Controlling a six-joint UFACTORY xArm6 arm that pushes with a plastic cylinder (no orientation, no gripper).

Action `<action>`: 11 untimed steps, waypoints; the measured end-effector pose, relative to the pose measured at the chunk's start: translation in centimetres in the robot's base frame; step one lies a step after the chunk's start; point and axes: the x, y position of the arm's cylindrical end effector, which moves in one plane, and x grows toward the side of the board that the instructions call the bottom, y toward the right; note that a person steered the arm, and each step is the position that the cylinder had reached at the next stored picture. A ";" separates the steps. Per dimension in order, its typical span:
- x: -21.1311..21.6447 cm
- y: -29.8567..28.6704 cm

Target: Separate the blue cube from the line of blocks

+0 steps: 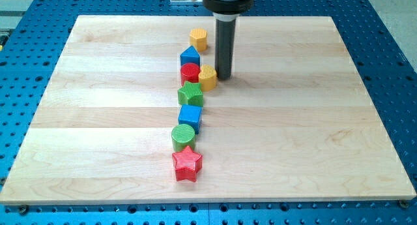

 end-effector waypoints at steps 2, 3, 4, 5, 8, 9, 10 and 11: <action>9.5 4.4; 9.8 0.0; 10.1 -3.2; 9.4 -3.7; 10.5 -9.2; 9.6 -10.3; 9.0 -8.8; 7.9 -7.8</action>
